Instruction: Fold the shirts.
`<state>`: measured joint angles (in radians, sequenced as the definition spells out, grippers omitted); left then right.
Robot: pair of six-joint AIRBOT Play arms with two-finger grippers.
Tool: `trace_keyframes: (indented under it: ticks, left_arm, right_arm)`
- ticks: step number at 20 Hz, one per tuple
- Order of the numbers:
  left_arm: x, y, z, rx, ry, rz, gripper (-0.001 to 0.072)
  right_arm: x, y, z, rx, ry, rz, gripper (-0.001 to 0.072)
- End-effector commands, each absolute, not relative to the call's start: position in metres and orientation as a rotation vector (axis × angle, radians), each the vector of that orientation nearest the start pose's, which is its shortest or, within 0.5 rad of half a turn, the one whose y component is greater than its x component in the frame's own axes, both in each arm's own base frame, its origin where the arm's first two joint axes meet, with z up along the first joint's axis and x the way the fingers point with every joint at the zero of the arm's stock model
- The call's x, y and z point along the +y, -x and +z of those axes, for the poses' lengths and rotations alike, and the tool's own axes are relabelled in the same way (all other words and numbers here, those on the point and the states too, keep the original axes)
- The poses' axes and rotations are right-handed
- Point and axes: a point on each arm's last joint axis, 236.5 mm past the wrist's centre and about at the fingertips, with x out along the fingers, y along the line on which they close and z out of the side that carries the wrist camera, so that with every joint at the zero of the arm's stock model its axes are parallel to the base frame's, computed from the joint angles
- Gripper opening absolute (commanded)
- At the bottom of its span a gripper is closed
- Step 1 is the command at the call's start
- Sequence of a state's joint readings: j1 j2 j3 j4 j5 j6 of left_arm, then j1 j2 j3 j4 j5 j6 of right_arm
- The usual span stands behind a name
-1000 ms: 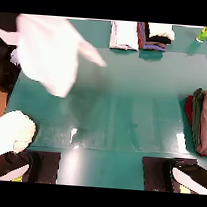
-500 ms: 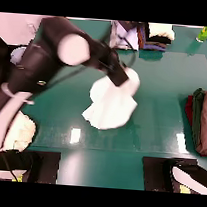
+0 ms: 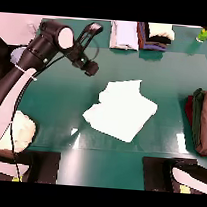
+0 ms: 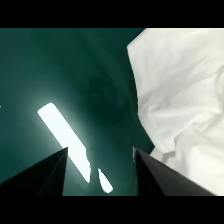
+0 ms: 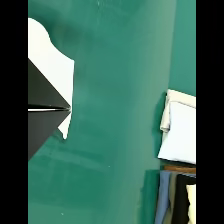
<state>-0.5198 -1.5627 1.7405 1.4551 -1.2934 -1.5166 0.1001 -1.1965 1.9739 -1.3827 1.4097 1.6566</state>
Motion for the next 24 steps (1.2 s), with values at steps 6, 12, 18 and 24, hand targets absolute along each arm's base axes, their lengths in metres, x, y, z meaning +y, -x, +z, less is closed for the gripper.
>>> trace_keyframes:
  ticks: [6, 12, 18, 24]
  left_arm:
    - [-0.307, -0.376, -0.016, 1.327, -0.075, -0.672, 0.0504]
    - [-0.330, -0.367, -0.047, 1.392, -0.009, -0.703, 0.0503]
    - [-0.325, -0.380, -0.045, 1.364, -0.050, -0.690, 0.0030]
    - [-0.254, -0.437, 0.022, 1.250, -0.121, -0.560, 0.0022]
  right_arm:
    - [0.088, -0.402, 0.299, 0.777, -0.131, 0.242, 0.0021]
    - [0.088, -0.399, 0.295, 0.799, -0.129, 0.242, 0.0021]
    - [0.087, -0.394, 0.289, 0.832, -0.122, 0.240, 0.0021]
    - [0.063, -0.353, 0.192, 1.107, -0.099, 0.150, 0.0022]
